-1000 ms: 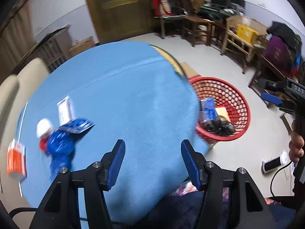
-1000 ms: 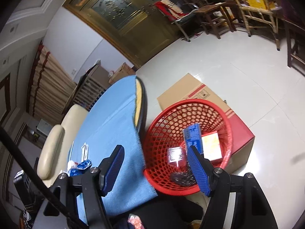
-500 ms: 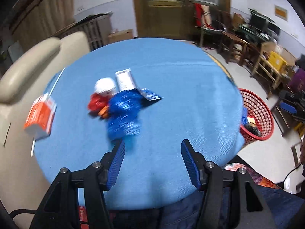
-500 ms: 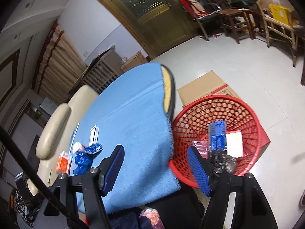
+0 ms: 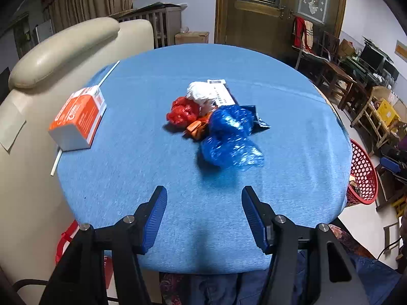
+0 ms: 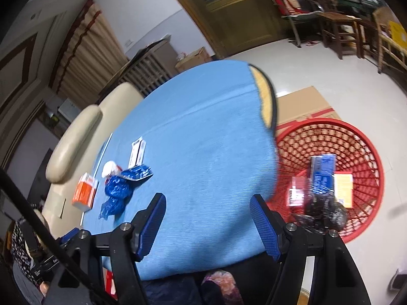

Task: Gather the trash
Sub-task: 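Return both tools over the table toward the blue plastic bags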

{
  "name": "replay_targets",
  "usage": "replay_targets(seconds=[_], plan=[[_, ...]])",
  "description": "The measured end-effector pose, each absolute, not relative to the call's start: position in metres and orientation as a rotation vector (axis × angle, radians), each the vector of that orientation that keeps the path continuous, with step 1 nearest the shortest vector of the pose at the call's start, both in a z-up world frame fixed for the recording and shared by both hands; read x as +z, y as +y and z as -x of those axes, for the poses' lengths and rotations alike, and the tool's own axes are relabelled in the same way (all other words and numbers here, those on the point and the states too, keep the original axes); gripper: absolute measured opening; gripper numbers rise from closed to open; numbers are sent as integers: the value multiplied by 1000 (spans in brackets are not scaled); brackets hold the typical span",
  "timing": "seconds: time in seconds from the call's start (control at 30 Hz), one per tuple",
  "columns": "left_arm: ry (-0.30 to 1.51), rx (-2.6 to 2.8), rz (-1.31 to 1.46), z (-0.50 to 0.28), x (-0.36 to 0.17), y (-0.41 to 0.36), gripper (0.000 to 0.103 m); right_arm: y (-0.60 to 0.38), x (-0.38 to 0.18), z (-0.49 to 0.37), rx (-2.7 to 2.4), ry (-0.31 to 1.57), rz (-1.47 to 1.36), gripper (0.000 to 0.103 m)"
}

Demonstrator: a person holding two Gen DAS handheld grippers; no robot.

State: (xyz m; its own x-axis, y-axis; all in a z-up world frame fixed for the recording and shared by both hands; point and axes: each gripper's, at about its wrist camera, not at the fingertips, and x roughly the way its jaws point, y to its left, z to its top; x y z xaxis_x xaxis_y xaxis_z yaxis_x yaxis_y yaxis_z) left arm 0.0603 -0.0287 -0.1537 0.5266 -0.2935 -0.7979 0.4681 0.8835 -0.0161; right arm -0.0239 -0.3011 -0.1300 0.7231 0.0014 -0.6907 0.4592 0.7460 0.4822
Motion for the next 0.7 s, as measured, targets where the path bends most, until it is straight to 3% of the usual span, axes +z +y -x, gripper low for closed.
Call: replay_targets(seconds=[0.3,0.7], plan=[[951,-518,-132,-74,-155,-24,64,-273,-138,-4,-236,789,-656,73],[942,-579,-91,-131,-156,-85,66,-265,-142,-9,-246,822,-635,73]])
